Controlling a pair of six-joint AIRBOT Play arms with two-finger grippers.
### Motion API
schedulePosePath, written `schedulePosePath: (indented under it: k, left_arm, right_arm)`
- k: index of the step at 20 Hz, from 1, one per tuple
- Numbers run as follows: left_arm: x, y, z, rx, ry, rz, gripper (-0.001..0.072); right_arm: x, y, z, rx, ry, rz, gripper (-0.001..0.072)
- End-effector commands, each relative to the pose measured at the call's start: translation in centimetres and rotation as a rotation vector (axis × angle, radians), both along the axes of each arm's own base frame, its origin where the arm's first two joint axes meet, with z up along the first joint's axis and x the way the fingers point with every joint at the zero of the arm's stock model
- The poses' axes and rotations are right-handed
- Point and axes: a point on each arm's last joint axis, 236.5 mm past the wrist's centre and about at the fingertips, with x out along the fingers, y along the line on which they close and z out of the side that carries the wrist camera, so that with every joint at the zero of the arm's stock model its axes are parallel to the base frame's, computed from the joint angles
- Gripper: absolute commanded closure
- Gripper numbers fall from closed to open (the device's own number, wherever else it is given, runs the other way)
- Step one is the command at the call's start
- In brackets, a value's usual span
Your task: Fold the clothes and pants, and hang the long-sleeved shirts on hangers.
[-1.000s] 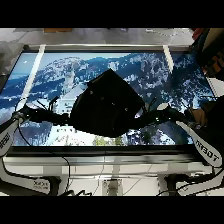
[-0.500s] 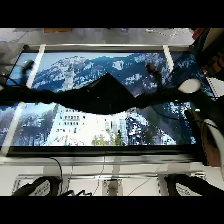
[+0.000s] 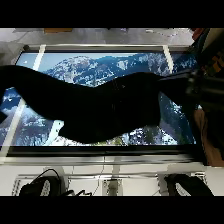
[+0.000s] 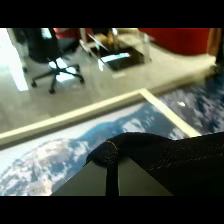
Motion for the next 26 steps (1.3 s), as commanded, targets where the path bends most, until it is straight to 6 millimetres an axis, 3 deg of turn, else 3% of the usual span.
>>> schedulePosePath:
  k: [1,4,7,10,13,15,18,19,21,23,24,26]
  left_arm:
    - [0.3,1.7,-0.7,-0.061,0.026,0.08,0.07]
    - [7.2,2.1,-8.9,-0.175,0.286,0.043,0.07]
    - [13.8,2.2,-19.4,-0.248,0.592,0.021,0.07]
    - [18.1,-1.9,-27.3,-0.298,0.783,-0.049,0.07]
    - [19.1,-7.5,-32.9,-0.259,0.887,-0.119,0.07]
    - [18.3,-9.7,-35.1,-0.217,0.939,-0.16,0.07]
    - [16.2,-10.9,-36.0,-0.212,1.036,-0.198,0.07]
    - [14.6,-11.4,-36.4,-0.217,1.108,-0.228,0.07]
    - [9.9,-11.6,-37.8,-0.12,1.272,-0.325,0.07]
    - [5.6,-10.2,-39.2,-0.039,1.468,-0.323,0.07]
    - [4.6,-9.5,-39.7,-0.023,1.528,-0.29,0.07]
    - [4.2,-9.2,-40.4,-0.044,1.573,-0.244,0.0699]
  right_arm:
    - [-0.1,-0.2,-0.8,0.069,0.102,-0.047,0.0669]
    - [5.5,-0.2,-7.4,0.089,0.254,-0.128,0.0668]
    - [12.8,-1.4,-15.3,0.128,0.367,-0.298,0.0668]
    - [18.1,-3.0,-24.0,0.058,0.458,-0.427,0.0668]
    - [20.5,-3.6,-31.2,0.009,0.571,-0.481,0.0668]
    - [20.7,-4.8,-33.6,-0.016,0.627,-0.496,0.0668]
    - [19.5,-8.0,-34.0,-0.034,0.716,-0.494,0.0668]
    - [18.5,-8.9,-34.2,-0.055,0.761,-0.474,0.0668]
    - [14.9,-10.3,-35.2,-0.132,0.896,-0.394,0.0668]
    - [10.4,-11.5,-36.5,-0.254,1.034,-0.304,0.0668]
    - [8.4,-12.4,-37.2,-0.338,1.083,-0.275,0.0668]
    - [6.5,-13.8,-38.2,-0.437,1.128,-0.261,0.0668]
